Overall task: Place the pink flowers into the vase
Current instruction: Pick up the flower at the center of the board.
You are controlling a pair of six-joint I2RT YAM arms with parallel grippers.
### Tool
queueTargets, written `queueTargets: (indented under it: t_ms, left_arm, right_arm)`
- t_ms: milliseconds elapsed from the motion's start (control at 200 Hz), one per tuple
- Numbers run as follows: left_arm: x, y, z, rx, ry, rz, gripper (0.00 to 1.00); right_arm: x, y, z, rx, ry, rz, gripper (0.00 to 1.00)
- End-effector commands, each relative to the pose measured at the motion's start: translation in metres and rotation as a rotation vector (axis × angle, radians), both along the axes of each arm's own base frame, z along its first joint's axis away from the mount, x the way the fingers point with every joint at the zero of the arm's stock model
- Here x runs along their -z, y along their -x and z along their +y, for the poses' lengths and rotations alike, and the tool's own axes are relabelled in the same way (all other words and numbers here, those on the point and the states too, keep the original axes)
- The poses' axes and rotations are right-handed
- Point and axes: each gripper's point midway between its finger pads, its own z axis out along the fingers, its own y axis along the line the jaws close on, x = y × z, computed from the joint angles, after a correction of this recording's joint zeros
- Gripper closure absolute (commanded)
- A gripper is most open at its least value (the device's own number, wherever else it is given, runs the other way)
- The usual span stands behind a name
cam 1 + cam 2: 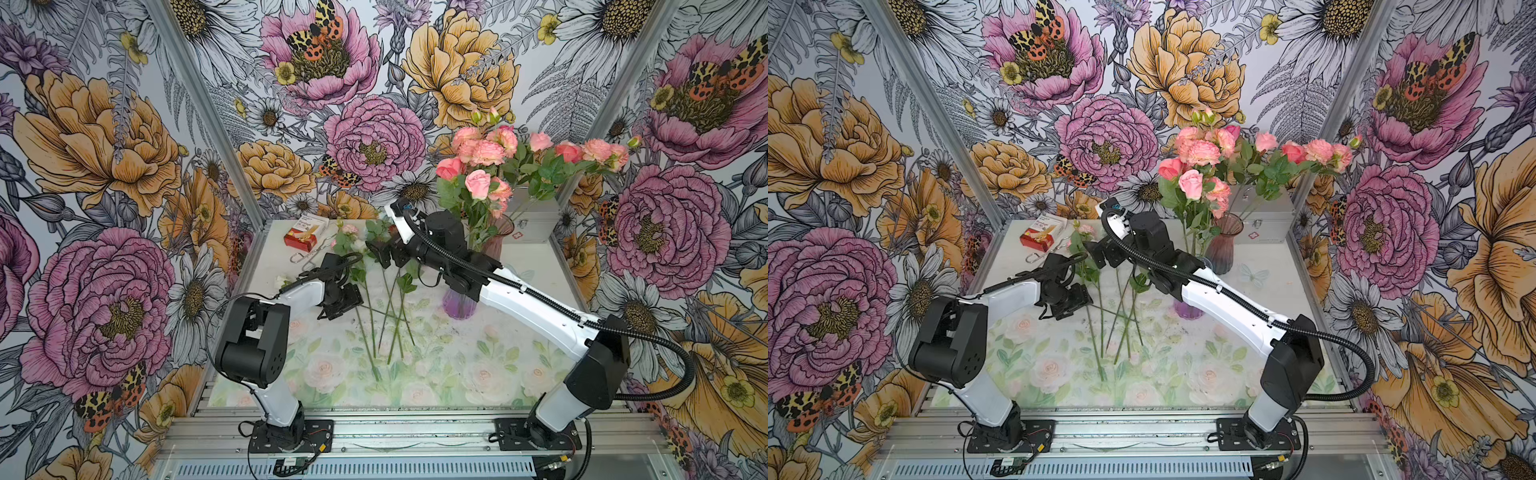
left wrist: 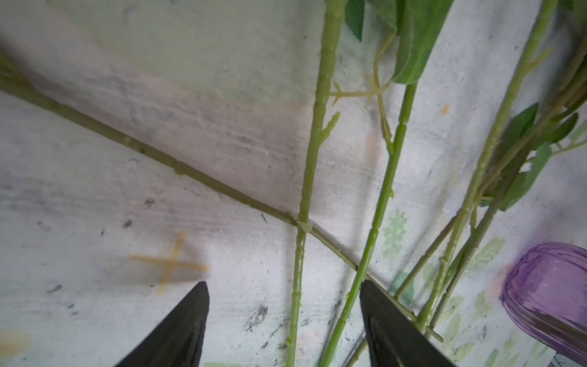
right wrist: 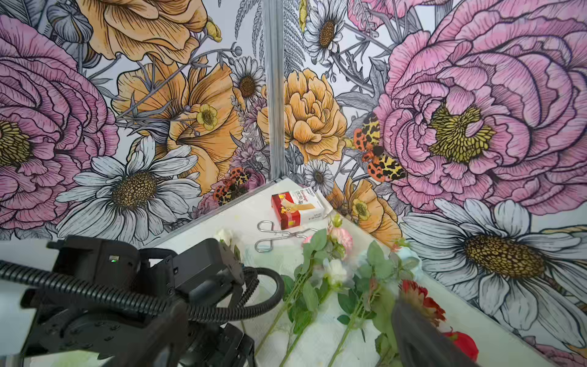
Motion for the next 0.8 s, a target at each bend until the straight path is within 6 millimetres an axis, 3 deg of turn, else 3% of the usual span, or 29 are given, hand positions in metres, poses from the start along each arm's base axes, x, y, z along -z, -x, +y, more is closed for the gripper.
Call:
queueTargets:
  t_ms: [0, 125, 375, 465, 555, 630, 795]
  left_arm:
    - [0.004, -0.013, 0.001, 0.001, -0.041, -0.022, 0.34]
    - [0.013, -0.015, 0.002, 0.013, -0.074, -0.008, 0.46]
    - [0.034, -0.014, 0.002, 0.038, -0.136, 0.029, 0.48]
    - [0.033, -0.017, -0.002, 0.060, -0.158, 0.028, 0.62]
    - [0.033, -0.019, 0.000, 0.073, -0.198, 0.037, 0.65]
    - [0.035, -0.018, 0.004, 0.069, -0.215, 0.041, 0.75]
    - [0.034, -0.018, 0.007, 0.064, -0.225, 0.035, 0.86]
  right_arm:
    - [-0.006, 0.005, -0.010, 0.017, -0.023, -0.001, 0.01]
    - [-0.008, 0.003, -0.022, 0.040, -0.044, -0.005, 0.01]
    - [-0.009, -0.003, -0.041, 0.079, -0.104, -0.002, 0.01]
    - [-0.005, -0.003, -0.043, 0.084, -0.099, 0.000, 0.01]
    - [-0.007, -0.004, -0.046, 0.094, -0.102, -0.005, 0.01]
    - [-0.006, -0.004, -0.047, 0.094, -0.100, -0.005, 0.01]
    - [-0.003, -0.004, -0.046, 0.088, -0.091, 0.000, 0.01]
